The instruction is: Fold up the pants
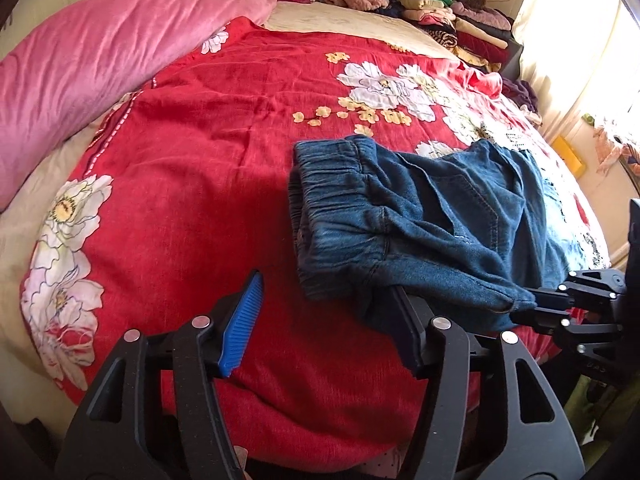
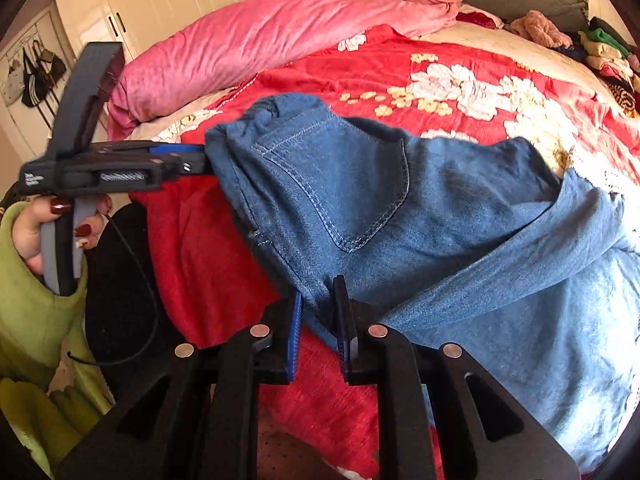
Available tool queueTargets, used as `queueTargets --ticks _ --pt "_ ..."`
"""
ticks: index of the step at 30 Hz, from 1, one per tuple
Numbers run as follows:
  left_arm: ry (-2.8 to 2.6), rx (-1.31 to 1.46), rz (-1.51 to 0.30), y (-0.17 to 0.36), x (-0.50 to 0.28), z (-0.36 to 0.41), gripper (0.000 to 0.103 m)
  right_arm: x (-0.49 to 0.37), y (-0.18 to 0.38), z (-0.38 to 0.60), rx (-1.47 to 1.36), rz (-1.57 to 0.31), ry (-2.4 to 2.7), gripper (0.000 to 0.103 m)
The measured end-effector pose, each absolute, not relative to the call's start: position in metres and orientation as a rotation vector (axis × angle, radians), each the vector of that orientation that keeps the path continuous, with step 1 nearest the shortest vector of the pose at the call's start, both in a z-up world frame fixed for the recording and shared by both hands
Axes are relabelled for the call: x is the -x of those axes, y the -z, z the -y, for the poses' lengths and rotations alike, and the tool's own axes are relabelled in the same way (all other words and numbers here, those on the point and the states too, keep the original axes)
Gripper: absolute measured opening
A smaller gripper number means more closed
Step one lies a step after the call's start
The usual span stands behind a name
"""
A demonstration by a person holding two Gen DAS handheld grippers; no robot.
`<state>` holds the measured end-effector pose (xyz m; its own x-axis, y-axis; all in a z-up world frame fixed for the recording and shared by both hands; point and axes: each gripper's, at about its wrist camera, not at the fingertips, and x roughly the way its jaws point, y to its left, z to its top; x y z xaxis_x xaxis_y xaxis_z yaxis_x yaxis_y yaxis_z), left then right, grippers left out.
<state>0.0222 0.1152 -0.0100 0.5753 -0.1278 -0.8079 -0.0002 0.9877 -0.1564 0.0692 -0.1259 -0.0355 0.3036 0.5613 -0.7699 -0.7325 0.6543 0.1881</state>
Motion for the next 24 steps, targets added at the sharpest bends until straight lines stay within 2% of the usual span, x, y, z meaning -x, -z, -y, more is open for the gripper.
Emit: queueTargets --ticks 9,11,14,15,20,23,24 --pt "0.06 0.089 -0.846 -0.035 -0.002 -0.105 0.052 -0.071 0.043 0.121 0.187 -0.955 -0.885 0.016" --pt "0.087 0.082 -0.832 -0.038 -0.005 -0.095 0.05 -0.07 0.043 0.121 0.186 -0.955 -0.89 0.017" --pt "0.132 0.102 -0.852 -0.029 -0.018 -0.076 0.031 -0.071 0.044 0.121 0.178 -0.96 -0.89 0.017" --pt "0.16 0.117 -0.868 -0.022 -0.023 -0.07 0.029 -0.071 0.043 0.122 0.173 -0.962 -0.892 0.017" --pt "0.152 0.057 -0.958 0.014 -0.041 -0.051 0.029 -0.07 0.039 0.126 0.154 -0.973 -0.892 0.02" --pt "0.143 0.099 -1.003 0.034 -0.047 -0.061 0.029 -0.065 0.021 0.132 0.14 -0.906 -0.904 0.02" --pt "0.152 0.113 -1.0 0.036 -0.046 -0.063 0.029 -0.064 0.017 0.134 0.132 -0.884 -0.902 0.024"
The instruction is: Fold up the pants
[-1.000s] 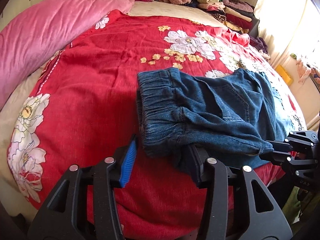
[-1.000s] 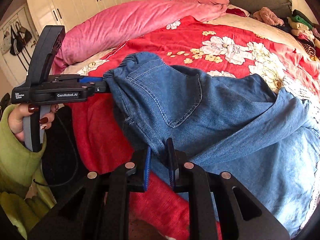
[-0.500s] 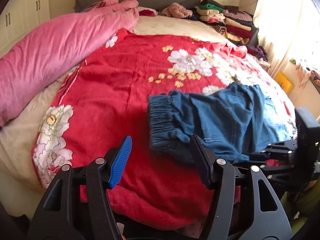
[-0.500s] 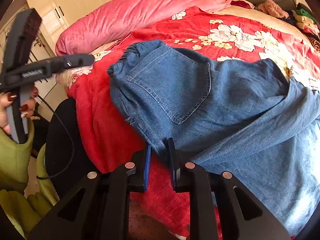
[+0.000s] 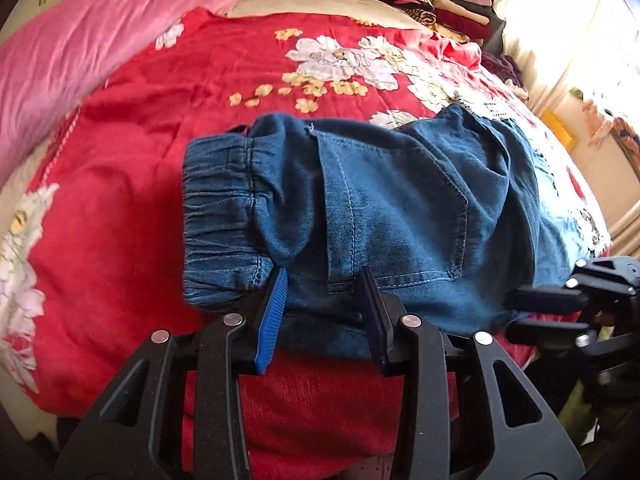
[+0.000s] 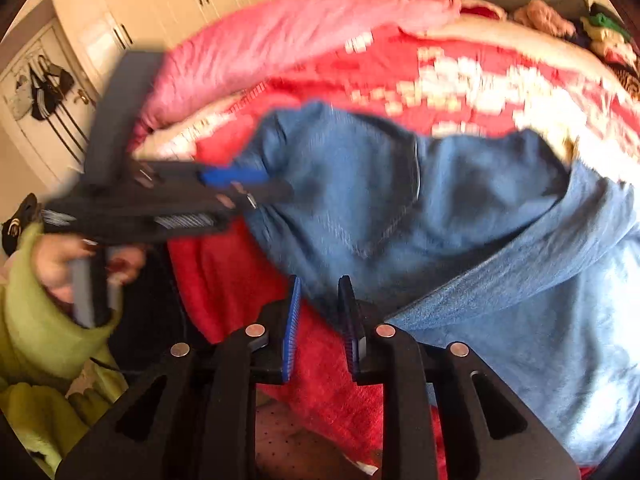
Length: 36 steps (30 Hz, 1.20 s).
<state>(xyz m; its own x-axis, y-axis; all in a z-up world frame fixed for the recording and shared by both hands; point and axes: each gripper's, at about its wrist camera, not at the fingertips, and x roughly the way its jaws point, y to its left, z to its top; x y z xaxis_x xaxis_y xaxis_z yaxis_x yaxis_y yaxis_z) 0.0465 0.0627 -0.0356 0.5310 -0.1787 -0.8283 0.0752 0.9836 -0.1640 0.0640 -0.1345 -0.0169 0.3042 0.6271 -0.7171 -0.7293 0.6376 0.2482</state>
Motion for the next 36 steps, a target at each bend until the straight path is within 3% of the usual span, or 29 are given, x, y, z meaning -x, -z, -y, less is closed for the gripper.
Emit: queueTargets --ticks 4,9,14,17,20,22,26,28,36 --pt "0.162 0.125 -0.987 0.036 -0.045 -0.064 0.029 -0.068 0.016 0.135 0.116 -0.863 -0.863 0.035" --pt "0.173 0.129 -0.982 0.037 -0.044 -0.065 0.029 -0.083 0.063 0.123 0.14 -1.063 -0.764 0.037" --pt "0.178 0.153 -0.947 0.029 -0.039 -0.067 0.031 -0.081 0.051 0.131 0.099 -1.024 -0.786 0.042" --pt "0.172 0.144 -0.917 0.018 -0.034 -0.065 0.035 -0.079 0.036 0.143 0.075 -0.963 -0.777 0.053" --pt "0.169 0.132 -0.889 0.005 -0.03 -0.062 0.041 -0.081 0.025 0.152 0.052 -0.932 -0.745 0.06" --pt "0.167 0.13 -0.873 -0.001 -0.028 -0.061 0.055 -0.085 0.018 0.16 0.031 -0.917 -0.719 0.064" --pt "0.164 0.104 -0.845 -0.011 -0.025 -0.055 0.066 -0.086 0.01 0.181 -0.019 -0.899 -0.679 0.066" --pt "0.168 0.094 -0.837 -0.016 -0.024 -0.051 0.073 -0.086 0.004 0.191 -0.033 -0.881 -0.653 0.078" --pt "0.215 0.092 -0.831 -0.023 -0.026 -0.033 0.086 -0.094 -0.011 0.229 -0.093 -0.833 -0.566 0.078"
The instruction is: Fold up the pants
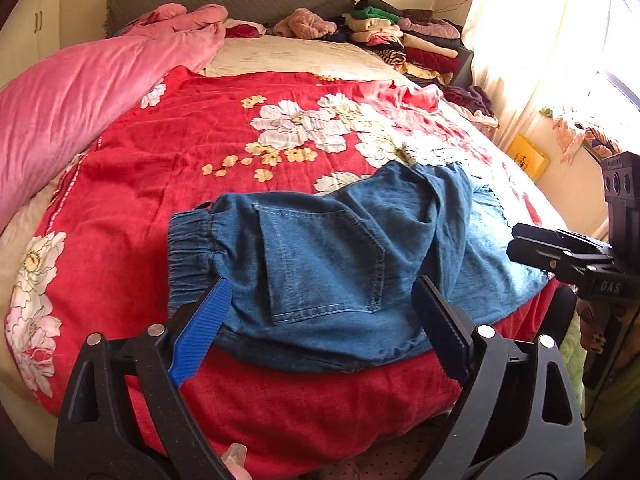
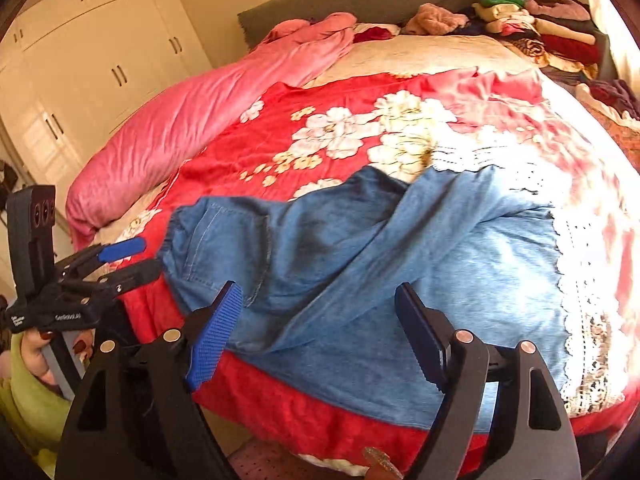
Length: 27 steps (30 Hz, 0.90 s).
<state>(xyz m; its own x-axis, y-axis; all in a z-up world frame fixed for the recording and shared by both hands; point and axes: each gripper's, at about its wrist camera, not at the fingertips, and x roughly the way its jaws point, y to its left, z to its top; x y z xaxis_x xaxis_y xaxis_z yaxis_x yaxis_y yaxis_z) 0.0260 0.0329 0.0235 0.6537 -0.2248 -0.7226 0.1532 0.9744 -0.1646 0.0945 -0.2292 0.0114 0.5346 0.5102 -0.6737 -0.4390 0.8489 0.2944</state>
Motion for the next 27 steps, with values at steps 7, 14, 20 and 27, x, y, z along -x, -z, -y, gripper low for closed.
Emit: queueTargets --ticks 7,14,20,27 --pt "0.285 0.091 -0.859 -0.017 -0.033 -0.007 0.087 -0.108 -0.012 0.259 -0.132 -0.826 -0.47 0.078" --pt "0.388 0.087 -0.912 0.003 -0.045 0.028 0.087 -0.128 -0.019 0.277 -0.137 -0.815 -0.411 0.078" --pt "0.461 0.094 -0.95 0.016 -0.059 0.053 0.087 -0.159 -0.014 0.277 -0.122 -0.85 -0.369 0.078" --pt "0.514 0.132 -0.993 0.028 -0.081 0.072 0.084 -0.209 -0.014 0.267 -0.088 -0.877 -0.35 0.078"
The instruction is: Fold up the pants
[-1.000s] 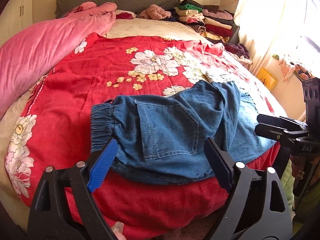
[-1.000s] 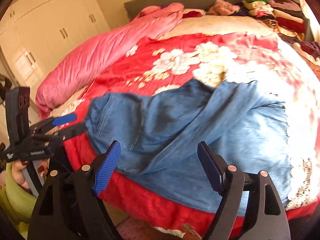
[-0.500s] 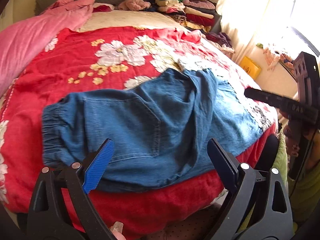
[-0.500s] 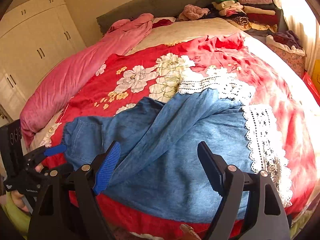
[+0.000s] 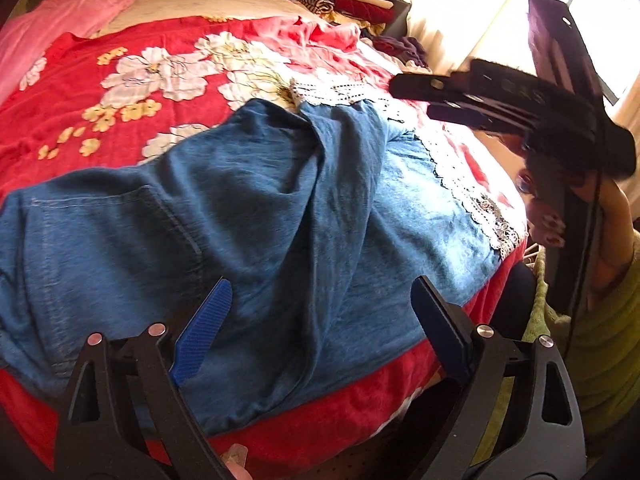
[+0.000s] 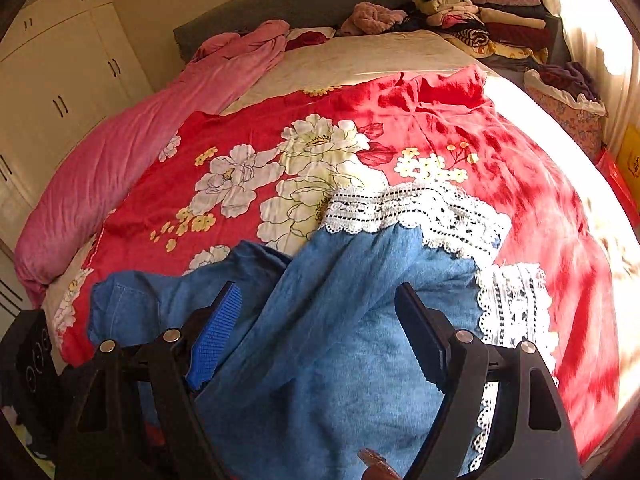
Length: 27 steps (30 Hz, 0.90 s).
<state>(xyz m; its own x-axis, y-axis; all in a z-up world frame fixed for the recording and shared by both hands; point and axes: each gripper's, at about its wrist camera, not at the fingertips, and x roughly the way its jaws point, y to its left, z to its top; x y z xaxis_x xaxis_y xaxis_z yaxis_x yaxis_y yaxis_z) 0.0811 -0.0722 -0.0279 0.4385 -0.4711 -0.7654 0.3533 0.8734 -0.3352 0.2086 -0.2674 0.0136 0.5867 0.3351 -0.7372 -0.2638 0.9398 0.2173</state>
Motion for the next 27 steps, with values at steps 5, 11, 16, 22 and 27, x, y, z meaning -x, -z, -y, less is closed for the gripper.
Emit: queueTargets --ticks 5,11,16,22,27 --pt "0.506 0.17 -1.035 0.046 -0.099 0.084 0.081 -0.25 0.0 0.254 -0.073 -0.941 -0.327 0.078" --pt "0.483 0.151 -1.034 0.05 -0.106 0.095 0.051 -0.297 0.018 0.231 -0.016 -0.997 -0.29 0.078" --pt "0.485 0.145 -1.037 0.049 -0.103 0.093 0.035 -0.33 0.04 0.212 0.033 -1.026 -0.226 0.078" --pt "0.482 0.112 -1.039 0.052 -0.098 0.098 0.035 -0.353 0.059 0.206 0.113 -1.031 -0.167 0.053" --pt "0.481 0.104 -1.04 0.051 -0.097 0.099 0.035 -0.348 0.053 0.242 0.007 -1.015 -0.203 0.012"
